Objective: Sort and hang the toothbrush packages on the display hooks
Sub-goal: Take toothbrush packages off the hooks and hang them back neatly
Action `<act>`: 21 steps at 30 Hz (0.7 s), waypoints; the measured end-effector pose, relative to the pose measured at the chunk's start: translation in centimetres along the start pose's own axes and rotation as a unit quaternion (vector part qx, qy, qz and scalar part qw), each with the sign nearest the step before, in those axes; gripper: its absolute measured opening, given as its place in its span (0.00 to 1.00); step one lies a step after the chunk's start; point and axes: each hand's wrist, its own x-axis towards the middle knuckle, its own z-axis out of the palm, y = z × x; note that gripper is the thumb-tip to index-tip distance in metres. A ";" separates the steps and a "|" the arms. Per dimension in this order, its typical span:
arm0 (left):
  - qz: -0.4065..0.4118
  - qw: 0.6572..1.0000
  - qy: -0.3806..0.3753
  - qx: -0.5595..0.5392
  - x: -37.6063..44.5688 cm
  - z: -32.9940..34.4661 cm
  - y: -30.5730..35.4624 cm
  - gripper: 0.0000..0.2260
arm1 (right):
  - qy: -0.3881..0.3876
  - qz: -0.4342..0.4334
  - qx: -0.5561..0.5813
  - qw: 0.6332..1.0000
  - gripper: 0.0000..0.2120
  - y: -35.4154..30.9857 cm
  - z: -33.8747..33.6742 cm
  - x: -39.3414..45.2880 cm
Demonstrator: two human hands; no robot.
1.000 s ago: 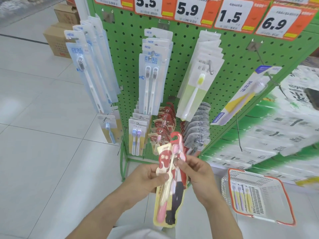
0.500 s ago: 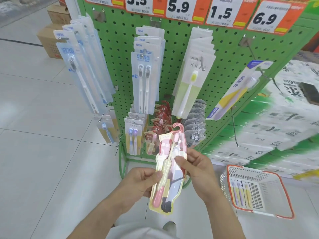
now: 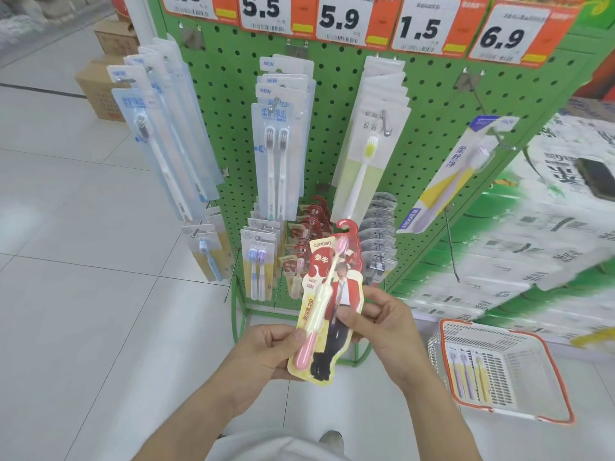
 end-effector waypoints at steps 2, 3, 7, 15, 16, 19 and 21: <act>0.002 1.000 0.015 -0.019 0.1 0.2 -0.3 0.18 | -0.062 0.025 -0.011 0.998 0.21 -0.2 -0.1 -0.5; 0.001 0.999 0.019 -0.025 0.1 0.2 -0.4 0.18 | -0.087 0.039 -0.021 0.995 0.20 -0.3 0.0 -0.7; -0.001 1.000 0.016 -0.023 0.0 0.4 -0.3 0.16 | -0.068 0.046 -0.036 0.996 0.17 -0.1 0.1 -1.0; 0.005 1.000 0.000 -0.002 -0.3 -0.2 0.0 0.17 | -0.068 0.012 -0.036 0.997 0.19 0.4 0.1 -0.7; 0.007 1.000 0.004 -0.004 -0.4 -0.2 -0.1 0.17 | -0.076 0.010 -0.040 0.996 0.21 0.5 0.0 -0.5; 0.004 1.000 0.018 -0.020 -0.4 -0.1 -0.5 0.18 | -0.095 0.019 -0.051 0.994 0.23 0.5 -0.3 -0.5; -0.001 0.999 0.026 -0.034 -0.5 0.0 -0.7 0.18 | -0.100 0.010 -0.041 0.994 0.22 0.4 -0.3 -0.7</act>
